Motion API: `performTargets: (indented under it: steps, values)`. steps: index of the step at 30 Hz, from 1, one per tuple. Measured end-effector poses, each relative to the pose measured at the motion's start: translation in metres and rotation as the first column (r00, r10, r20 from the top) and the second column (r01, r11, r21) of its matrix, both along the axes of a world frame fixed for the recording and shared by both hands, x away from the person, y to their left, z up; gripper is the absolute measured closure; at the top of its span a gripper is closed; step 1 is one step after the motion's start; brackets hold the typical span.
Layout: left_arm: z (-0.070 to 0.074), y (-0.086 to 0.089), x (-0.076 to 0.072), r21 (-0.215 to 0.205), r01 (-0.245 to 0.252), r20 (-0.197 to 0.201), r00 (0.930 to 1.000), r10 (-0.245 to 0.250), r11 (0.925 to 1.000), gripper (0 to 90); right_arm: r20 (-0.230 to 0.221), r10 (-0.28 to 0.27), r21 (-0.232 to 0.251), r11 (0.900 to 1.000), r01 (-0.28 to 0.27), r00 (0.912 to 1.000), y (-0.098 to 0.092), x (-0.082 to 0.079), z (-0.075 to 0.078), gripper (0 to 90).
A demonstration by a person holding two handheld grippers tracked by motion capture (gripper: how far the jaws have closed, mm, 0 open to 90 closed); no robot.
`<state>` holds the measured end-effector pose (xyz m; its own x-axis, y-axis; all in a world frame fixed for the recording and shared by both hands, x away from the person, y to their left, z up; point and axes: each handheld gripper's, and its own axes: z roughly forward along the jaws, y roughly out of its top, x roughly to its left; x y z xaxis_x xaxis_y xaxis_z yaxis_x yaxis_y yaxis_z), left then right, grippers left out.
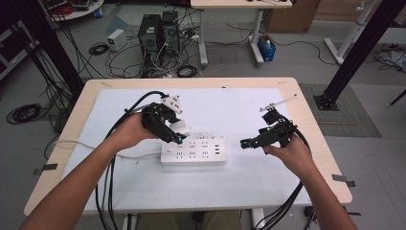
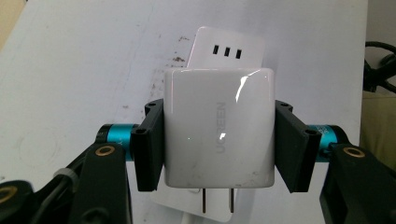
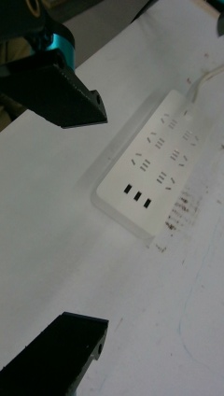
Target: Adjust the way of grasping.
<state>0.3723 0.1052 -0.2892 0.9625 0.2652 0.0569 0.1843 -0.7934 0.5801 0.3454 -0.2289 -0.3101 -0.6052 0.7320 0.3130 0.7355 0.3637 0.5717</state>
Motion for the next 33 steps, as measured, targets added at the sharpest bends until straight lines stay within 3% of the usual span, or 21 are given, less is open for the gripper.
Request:
performTargets:
  steps: [9,11,15,17,26,28,29,33]
  values:
    - [-0.003,-0.013,-0.003,-0.008,0.025,0.009,0.9996,-0.025,0.9996,42.6,-0.038,0.004,0.099,0.995,0.000,0.9993,0.010,0.000,-0.001,2.9]
    - [-0.003,-0.014,-0.003,-0.006,0.030,0.014,0.9995,-0.030,0.9995,42.6,-0.038,0.004,0.099,0.995,0.000,0.9993,0.010,0.000,-0.001,2.9]
    - [-0.004,-0.022,-0.006,-0.009,0.057,0.019,0.9982,-0.057,0.9983,42.6,-0.066,0.015,0.164,0.986,-0.004,0.9977,0.018,0.003,-0.002,3.0]
    - [-0.005,-0.024,-0.007,-0.015,0.058,0.022,0.9981,-0.058,0.9982,42.5,-0.076,0.021,0.174,0.985,-0.008,0.9969,0.020,0.004,-0.002,2.9]
    - [-0.007,-0.037,-0.010,-0.027,0.103,0.035,0.9942,-0.102,0.9943,42.6,-0.117,0.045,0.275,0.961,-0.011,0.9921,0.033,0.009,-0.003,3.1]
    - [-0.007,-0.039,-0.010,-0.027,0.112,0.041,0.9929,-0.111,0.9933,42.5,-0.147,0.045,0.310,0.951,0.002,0.9881,0.034,0.010,-0.003,3.3]
    - [-0.008,-0.040,-0.011,-0.036,0.112,0.041,0.9930,-0.111,0.9930,42.5,-0.147,0.045,0.310,0.951,0.002,0.9881,0.034,0.010,-0.003,3.3]
    - [-0.007,-0.044,-0.011,-0.043,0.124,0.046,0.9914,-0.122,0.9913,42.5,-0.180,0.042,0.352,0.936,0.025,0.9828,0.034,0.012,-0.004,3.3]
